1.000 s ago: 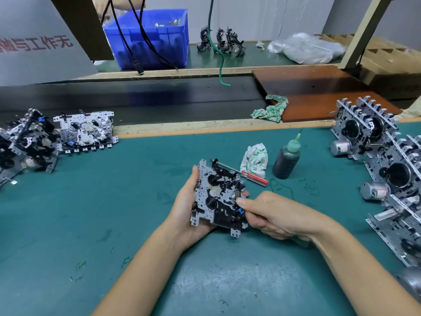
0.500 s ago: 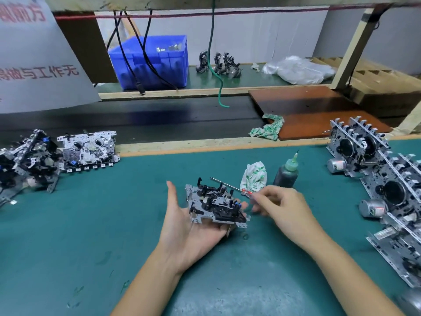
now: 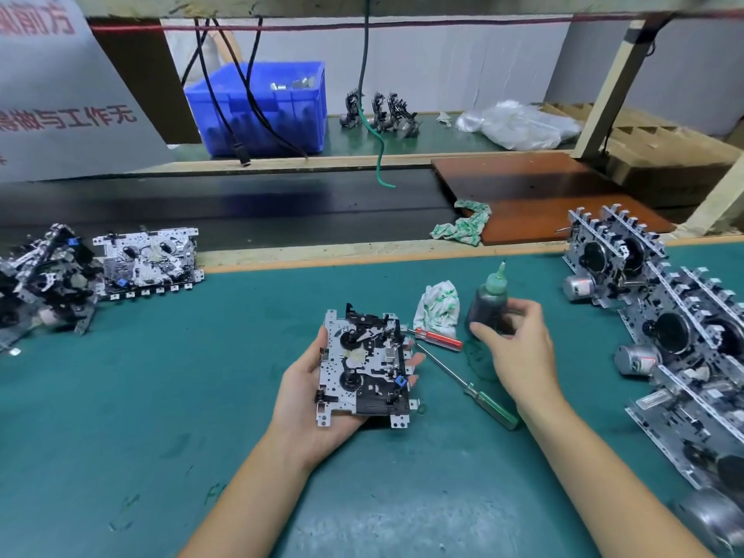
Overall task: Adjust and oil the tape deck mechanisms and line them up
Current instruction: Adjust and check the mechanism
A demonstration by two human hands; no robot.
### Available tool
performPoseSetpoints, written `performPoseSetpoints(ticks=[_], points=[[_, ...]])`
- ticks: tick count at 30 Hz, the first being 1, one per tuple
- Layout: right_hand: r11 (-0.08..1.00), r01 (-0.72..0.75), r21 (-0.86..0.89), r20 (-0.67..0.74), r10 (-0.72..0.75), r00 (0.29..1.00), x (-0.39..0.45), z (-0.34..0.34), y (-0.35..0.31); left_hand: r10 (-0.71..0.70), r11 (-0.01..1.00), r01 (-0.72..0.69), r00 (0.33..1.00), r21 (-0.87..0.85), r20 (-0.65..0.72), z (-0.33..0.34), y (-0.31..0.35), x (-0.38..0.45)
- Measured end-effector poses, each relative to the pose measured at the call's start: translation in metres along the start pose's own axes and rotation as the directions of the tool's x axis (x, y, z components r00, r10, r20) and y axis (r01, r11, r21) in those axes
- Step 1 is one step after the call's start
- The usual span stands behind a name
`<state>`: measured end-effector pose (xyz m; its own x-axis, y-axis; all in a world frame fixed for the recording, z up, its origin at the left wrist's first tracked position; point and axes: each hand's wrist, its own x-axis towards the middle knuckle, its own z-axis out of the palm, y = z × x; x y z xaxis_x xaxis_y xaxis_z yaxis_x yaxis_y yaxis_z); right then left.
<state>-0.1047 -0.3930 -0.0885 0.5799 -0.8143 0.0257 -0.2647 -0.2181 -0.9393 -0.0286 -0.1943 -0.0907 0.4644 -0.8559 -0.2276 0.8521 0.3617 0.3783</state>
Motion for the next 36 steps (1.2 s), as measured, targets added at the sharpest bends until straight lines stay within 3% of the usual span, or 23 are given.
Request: performPoseSetpoints(ticks=[5, 7, 9, 11, 13, 17, 20, 26, 36], points=[[0.991, 0.047, 0.122, 0.055, -0.054, 0.997, -0.004, -0.001, -0.009, -0.042, 0.999, 0.042, 0.999, -0.022, -0.002, 0.001, 0.003, -0.001], [0.962, 0.022, 0.273, 0.056, -0.039, 0.998, -0.005, -0.005, -0.015, -0.040, 0.999, 0.040, 0.999, -0.024, -0.008, 0.002, 0.003, -0.001], [0.841, -0.113, 0.529, 0.159, 0.033, 0.987, -0.005, -0.008, -0.020, -0.037, 0.999, 0.036, 0.999, -0.017, -0.019, 0.001, 0.003, -0.001], [0.635, -0.301, 0.712, 0.318, 0.091, 0.944, -0.006, -0.009, -0.025, -0.033, 0.999, 0.032, 0.999, -0.006, -0.024, 0.001, 0.003, 0.000], [0.478, -0.425, 0.768, 0.416, 0.131, 0.900, -0.009, -0.008, -0.032, -0.033, 0.999, 0.033, 0.999, -0.010, -0.016, 0.000, 0.003, 0.001], [0.388, -0.502, 0.773, 0.461, 0.200, 0.865, -0.015, -0.001, -0.037, -0.067, 0.998, 0.067, 0.998, 0.002, 0.014, 0.001, 0.002, 0.000], [0.458, -0.477, 0.750, 0.453, 0.169, 0.875, -0.021, 0.004, -0.036, -0.078, 0.997, 0.078, 0.997, -0.008, 0.013, 0.002, 0.002, 0.000], [0.701, -0.234, 0.674, 0.236, 0.096, 0.967, -0.027, 0.005, -0.032, -0.078, 0.997, 0.078, 0.997, -0.006, 0.008, 0.002, 0.002, 0.001], [0.757, -0.194, 0.624, 0.223, 0.066, 0.973, -0.023, 0.004, -0.029, -0.091, 0.996, 0.091, 0.996, 0.022, -0.007, 0.003, 0.001, 0.000]])
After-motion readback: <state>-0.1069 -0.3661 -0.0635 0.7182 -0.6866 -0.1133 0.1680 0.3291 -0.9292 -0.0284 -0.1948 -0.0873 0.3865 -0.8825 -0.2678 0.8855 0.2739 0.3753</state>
